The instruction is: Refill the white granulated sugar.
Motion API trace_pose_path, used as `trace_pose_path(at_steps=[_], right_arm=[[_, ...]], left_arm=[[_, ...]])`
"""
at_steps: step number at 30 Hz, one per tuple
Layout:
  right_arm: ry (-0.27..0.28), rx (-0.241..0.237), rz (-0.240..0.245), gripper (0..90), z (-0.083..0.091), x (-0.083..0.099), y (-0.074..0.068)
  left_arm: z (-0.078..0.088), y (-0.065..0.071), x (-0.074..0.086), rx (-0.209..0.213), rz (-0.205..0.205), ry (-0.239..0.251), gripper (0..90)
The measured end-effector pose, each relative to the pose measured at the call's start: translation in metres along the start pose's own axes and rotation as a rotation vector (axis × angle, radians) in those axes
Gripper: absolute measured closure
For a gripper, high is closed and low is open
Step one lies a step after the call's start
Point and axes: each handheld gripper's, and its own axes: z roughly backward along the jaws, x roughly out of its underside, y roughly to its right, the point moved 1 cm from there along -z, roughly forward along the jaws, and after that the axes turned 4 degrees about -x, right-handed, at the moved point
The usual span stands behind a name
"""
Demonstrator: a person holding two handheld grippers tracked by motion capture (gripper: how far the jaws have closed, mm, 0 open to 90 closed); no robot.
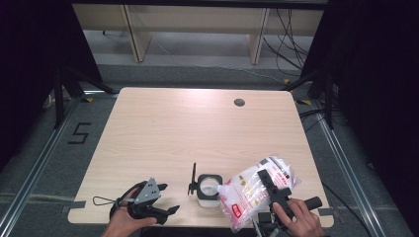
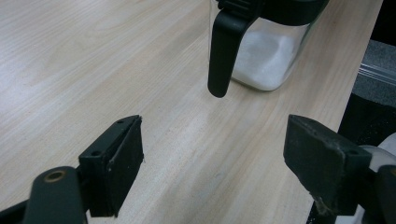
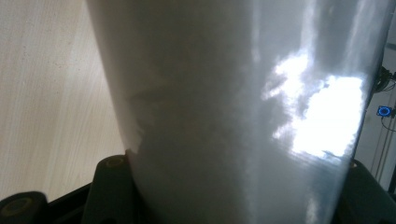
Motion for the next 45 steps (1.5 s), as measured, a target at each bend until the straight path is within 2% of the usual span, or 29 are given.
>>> trace_pose_path(at_steps=[2, 3, 5, 8, 10, 12, 13, 18, 20, 27, 29, 31, 33, 36, 37, 39, 40, 41, 44, 45], right_arm=[[-0.005, -0.008, 0.0, 44.8, 0.0006, -0.0002, 0.0002], [0.005, 0.009, 0.01, 44.9, -0.0002, -0.0003, 0.0008], [-0.007, 0.008, 0.004, 44.9, 0.0004, -0.0002, -0.0006], [0.009, 0.015, 0.025, 44.9, -0.0005, 0.0, 0.0019], [0.008, 0.016, 0.035, 44.9, -0.0006, 0.0001, 0.0025], [-0.002, -0.002, -0.003, 44.9, 0.0, 0.0009, -0.0007], [-0.003, -0.001, -0.007, 44.9, 0.0001, 0.001, -0.0008], [-0.006, 0.004, -0.005, 44.9, 0.0006, 0.0006, -0.0004], [0.003, 0.008, 0.018, 44.9, -0.0004, 0.0, 0.0014], [0.0, 0.011, 0.018, 45.0, -0.0002, -0.0002, 0.0015], [-0.006, 0.005, 0.002, 44.9, 0.0006, 0.0002, 0.0002], [0.0, 0.009, 0.023, 44.9, -0.0003, 0.0, 0.0018], [-0.004, 0.017, 0.021, 45.0, 0.0003, 0.0, 0.0012], [-0.001, 0.011, 0.023, 45.0, 0.0, -0.0001, 0.0011], [-0.024, -0.011, 0.029, 45.0, 0.0012, -0.0006, 0.0016], [-0.011, -0.003, 0.033, 45.0, 0.0007, -0.0005, 0.0019], [-0.005, 0.005, 0.014, 45.0, 0.0004, 0.0, 0.0001], [0.0, 0.01, 0.025, 45.0, 0.0, -0.0001, 0.0011], [-0.001, 0.006, 0.028, 45.0, -0.0004, -0.0004, 0.001], [-0.019, -0.005, 0.036, 45.0, 0.0011, -0.0007, 0.0019]], left_arm=[[-0.0006, 0.0014, 0.0001, 0.008, 0.017, 0.007, 19.4], [-0.0005, 0.0014, 0.0001, 0.009, 0.016, 0.003, 19.4], [-0.0008, 0.0018, -0.0002, 0.007, 0.019, 0.01, 19.4], [-0.0006, 0.0006, 0.0, 0.01, 0.006, 0.004, 19.4], [-0.0007, 0.0015, 0.0002, 0.007, 0.017, 0.008, 19.4], [-0.001, 0.0019, -0.0002, 0.007, 0.021, 0.016, 19.4], [-0.0005, 0.0008, -0.0001, 0.006, 0.006, 0.007, 19.4], [-0.0008, 0.0014, 0.0001, 0.008, 0.017, 0.007, 19.4], [-0.0007, 0.0014, 0.0, 0.011, 0.016, 0.0, 19.4], [-0.0006, 0.0013, -0.0001, 0.011, 0.016, 0.001, 19.4], [-0.0008, 0.0014, 0.0001, 0.008, 0.016, 0.007, 19.4], [-0.0008, 0.0013, 0.0001, 0.011, 0.016, 0.0, 19.4], [-0.0006, 0.0014, 0.0, 0.01, 0.014, 0.002, 19.4], [-0.0008, 0.0012, 0.0002, 0.01, 0.016, 0.003, 19.4], [-0.0007, 0.0013, 0.0003, 0.01, 0.015, 0.002, 19.4], [-0.0004, 0.0013, -0.0002, 0.007, 0.013, 0.005, 19.5], [-0.0005, 0.0014, -0.0001, 0.008, 0.016, 0.004, 19.5], [-0.0007, 0.0013, 0.0002, 0.01, 0.016, 0.004, 19.4], [-0.0004, 0.0013, -0.0001, 0.007, 0.013, 0.005, 19.4], [-0.0009, 0.002, -0.0003, 0.007, 0.022, 0.014, 19.4]])
